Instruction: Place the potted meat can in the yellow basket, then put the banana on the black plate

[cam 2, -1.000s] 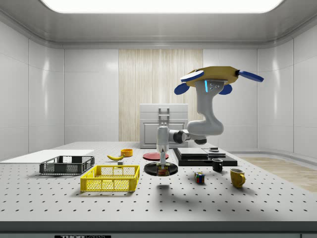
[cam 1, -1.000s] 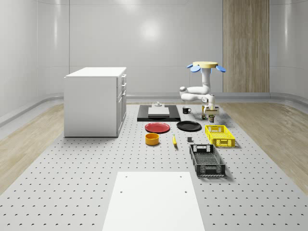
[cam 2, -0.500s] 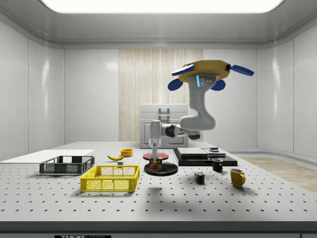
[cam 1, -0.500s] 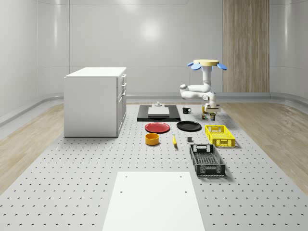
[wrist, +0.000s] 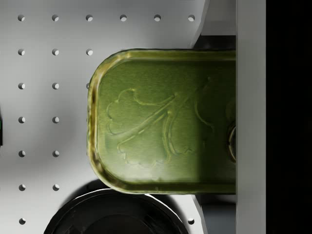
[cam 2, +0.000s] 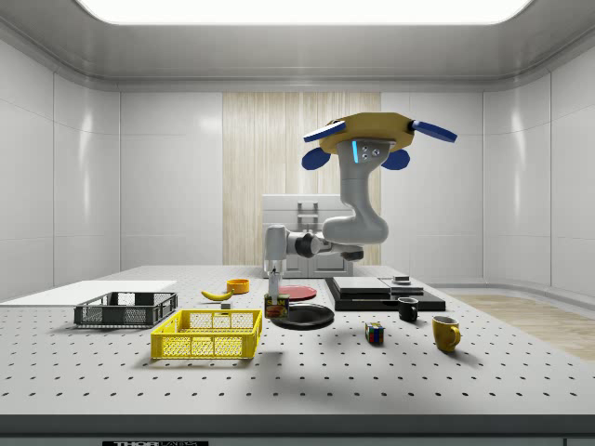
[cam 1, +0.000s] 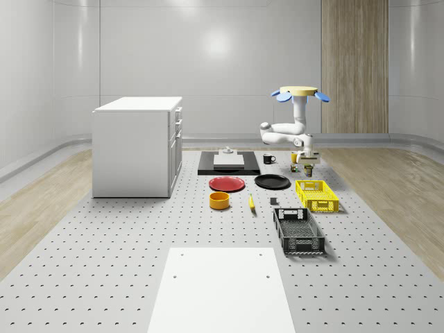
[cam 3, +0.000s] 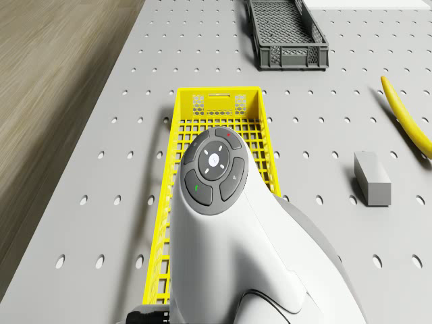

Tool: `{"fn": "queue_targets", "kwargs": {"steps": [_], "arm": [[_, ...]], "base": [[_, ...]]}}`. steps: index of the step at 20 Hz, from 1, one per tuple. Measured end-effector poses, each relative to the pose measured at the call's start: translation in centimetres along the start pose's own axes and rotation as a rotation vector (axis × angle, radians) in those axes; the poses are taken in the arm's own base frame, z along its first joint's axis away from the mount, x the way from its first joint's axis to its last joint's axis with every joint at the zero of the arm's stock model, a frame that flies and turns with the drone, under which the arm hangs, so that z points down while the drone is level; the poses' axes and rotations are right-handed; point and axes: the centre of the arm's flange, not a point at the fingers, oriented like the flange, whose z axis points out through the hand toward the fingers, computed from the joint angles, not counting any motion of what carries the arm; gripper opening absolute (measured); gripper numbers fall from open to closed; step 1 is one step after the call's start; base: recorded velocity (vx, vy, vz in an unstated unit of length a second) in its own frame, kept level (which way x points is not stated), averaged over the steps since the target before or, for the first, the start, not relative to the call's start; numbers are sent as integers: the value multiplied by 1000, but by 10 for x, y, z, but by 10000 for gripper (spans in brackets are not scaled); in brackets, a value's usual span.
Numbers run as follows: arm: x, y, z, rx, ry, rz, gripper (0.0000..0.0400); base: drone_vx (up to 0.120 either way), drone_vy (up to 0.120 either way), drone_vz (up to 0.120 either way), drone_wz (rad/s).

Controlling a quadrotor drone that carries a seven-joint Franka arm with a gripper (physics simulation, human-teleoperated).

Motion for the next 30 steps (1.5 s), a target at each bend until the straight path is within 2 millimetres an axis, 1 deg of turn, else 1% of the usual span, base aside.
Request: {"fn": "queue_targets", "kwargs": {"steps": [27,30], "arm": [[0,0,0,0,0,0,289],[0,0,0,0,0,0,289]], "base": [[120,0,0,0],[120,0,-120,0]]}}
